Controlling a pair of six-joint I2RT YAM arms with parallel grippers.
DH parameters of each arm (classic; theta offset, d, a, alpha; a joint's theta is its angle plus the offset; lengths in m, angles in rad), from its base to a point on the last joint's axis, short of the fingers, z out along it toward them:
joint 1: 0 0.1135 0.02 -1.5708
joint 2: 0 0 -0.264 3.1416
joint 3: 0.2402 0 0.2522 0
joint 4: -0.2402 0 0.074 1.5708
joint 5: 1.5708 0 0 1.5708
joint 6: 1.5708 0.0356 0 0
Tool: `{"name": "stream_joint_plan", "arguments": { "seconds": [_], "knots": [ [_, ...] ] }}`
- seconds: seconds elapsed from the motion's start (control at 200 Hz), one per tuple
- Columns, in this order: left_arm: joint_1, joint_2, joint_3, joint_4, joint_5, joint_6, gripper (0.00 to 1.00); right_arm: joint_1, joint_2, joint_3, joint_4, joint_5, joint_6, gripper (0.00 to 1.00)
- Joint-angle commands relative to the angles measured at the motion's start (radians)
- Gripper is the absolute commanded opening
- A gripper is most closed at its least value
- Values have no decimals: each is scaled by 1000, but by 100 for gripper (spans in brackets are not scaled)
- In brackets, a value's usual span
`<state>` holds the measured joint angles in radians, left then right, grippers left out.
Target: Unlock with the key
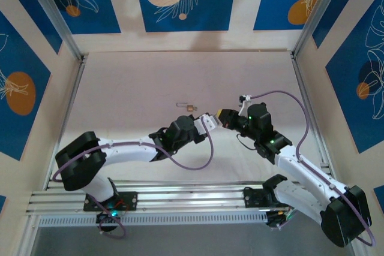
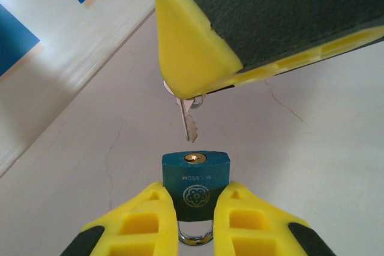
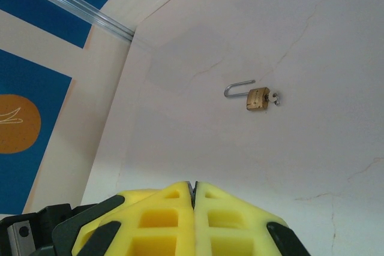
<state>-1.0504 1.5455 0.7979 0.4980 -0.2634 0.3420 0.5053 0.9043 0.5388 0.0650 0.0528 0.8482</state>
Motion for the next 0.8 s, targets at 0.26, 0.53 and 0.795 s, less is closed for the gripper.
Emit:
{"name": "stream_joint_plan", "arguments": {
  "seconds": [0.26,0.53,0.795],
  "knots": [
    [-10,-25,17,11,-3,-20,9,12,20,25,37,7,3,0],
    [-10,-23,20,13,-3,-21,9,15,34,24,45,-8,6,0],
    [-11,-20,24,16,-4,-16,8,19,38,17,46,-6,4,0]
  ]
}}
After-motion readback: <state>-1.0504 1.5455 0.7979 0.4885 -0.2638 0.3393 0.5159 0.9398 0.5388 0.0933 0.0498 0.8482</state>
